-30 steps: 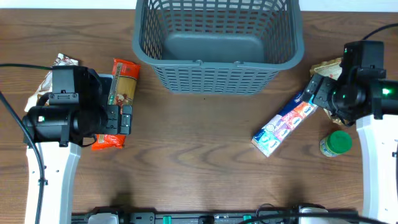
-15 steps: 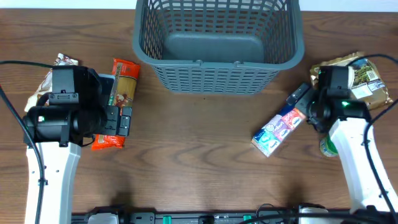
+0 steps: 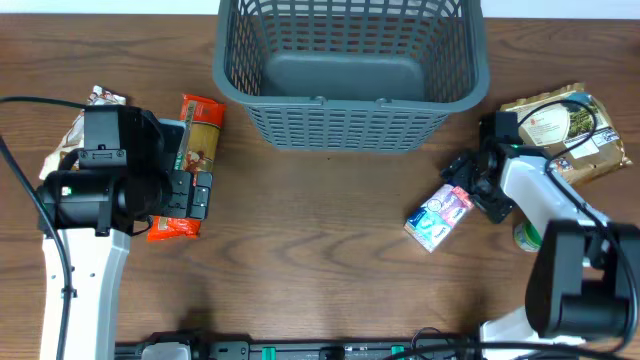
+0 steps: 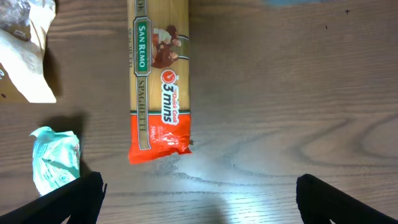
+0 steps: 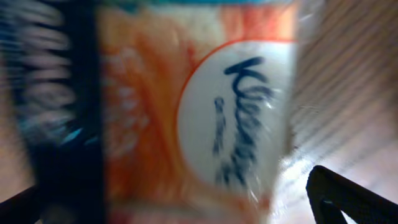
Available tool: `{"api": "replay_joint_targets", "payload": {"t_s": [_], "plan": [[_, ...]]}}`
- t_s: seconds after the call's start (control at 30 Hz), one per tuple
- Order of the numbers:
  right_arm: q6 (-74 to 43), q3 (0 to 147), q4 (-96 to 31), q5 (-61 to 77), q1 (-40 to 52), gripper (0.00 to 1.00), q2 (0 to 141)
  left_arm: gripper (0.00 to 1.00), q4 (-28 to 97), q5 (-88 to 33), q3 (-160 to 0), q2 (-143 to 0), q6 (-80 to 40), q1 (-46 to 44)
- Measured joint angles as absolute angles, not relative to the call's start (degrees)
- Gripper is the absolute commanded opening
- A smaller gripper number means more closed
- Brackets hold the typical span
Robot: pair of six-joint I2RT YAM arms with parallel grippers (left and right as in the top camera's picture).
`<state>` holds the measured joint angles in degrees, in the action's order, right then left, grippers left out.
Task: Pack container
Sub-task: 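Move right gripper to the blue Kleenex pack and grasp it, then lift the Kleenex pack with right gripper and drop it into basket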
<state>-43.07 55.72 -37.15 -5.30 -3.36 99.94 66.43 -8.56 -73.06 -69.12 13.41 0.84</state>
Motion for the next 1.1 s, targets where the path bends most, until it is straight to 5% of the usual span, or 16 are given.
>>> {"api": "replay_joint_targets", "payload": {"t_s": [0.17,0.43,1.1], "plan": [[-43.2,56.0,-36.3,-5.4,-3.3,0.83,101.8,0.98,66.4,-8.6,-73.1,-69.1,13.4,0.8],[-43.4,56.7,-36.4,-5.0,-3.3,0.01,102.0,0.98,66.4,-8.6,-73.1,-69.1,13.5,0.8],[-31.6,67.3,-46.8,2.6,-5.5,0.01,89.3,0.99,66.4,-8.6,-73.1,-69.1,13.5,0.8]]}}
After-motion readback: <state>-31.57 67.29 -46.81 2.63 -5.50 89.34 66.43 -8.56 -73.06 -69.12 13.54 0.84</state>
